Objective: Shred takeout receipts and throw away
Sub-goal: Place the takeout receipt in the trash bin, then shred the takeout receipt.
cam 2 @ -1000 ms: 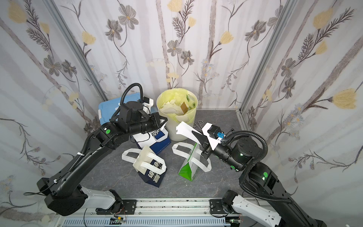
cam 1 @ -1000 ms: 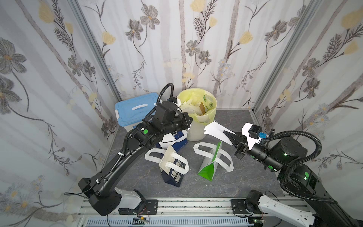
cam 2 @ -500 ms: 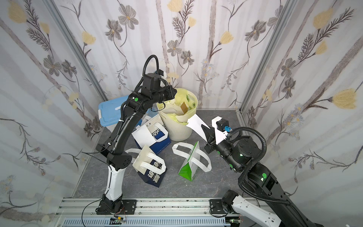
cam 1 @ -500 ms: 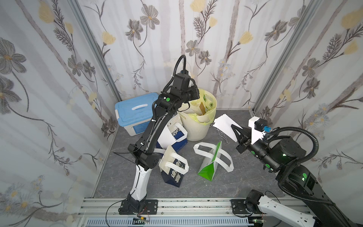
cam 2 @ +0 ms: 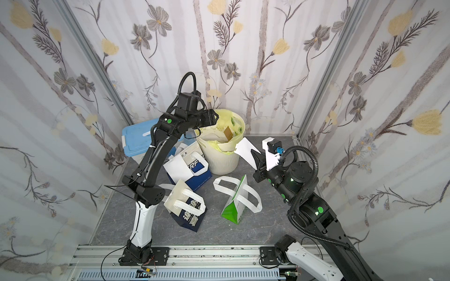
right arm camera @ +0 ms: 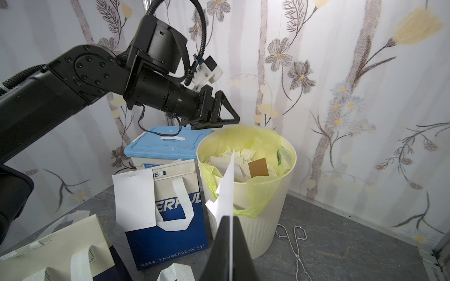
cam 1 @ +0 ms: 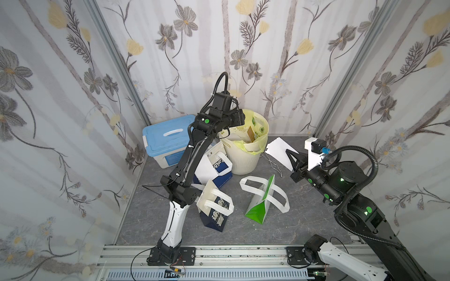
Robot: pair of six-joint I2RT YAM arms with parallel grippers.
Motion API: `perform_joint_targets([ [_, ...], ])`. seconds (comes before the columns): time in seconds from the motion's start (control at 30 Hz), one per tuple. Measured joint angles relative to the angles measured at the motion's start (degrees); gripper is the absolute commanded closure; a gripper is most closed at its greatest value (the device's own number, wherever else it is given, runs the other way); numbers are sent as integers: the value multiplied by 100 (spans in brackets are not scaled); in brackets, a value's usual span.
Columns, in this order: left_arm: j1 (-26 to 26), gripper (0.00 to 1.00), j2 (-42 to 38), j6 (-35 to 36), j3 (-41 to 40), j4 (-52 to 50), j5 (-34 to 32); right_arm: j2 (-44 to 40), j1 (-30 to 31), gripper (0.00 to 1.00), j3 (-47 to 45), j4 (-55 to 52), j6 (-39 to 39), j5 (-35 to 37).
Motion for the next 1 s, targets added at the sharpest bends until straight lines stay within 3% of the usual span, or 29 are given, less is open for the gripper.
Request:
perform_joint_targets([
  [0.2,-247,30,-1176,37,-1185,560,1381,365,-227,100,199,-44,195,-1440],
  [0.37,-459,25,-2413,-66,-2988,1259,2437,511,-275,100,315,-42,385,-2385],
  [0.5,-516,19,-3532,-605,-4833,2459,3073,581,-280,100,380,-39,597,-2970],
  [0.63,-564,20,-4166,-1064,-5786,3377,3451,605,-291,100,387,59,883,-3442],
  [0.8,-684,25,-4535,-1346,-6297,4006,3799,734,-295,100,385,330,1292,-3880],
  [1.0,-745,47,-4750,-1410,-6419,4138,3976,890,-295,100,437,581,1718,-4094],
])
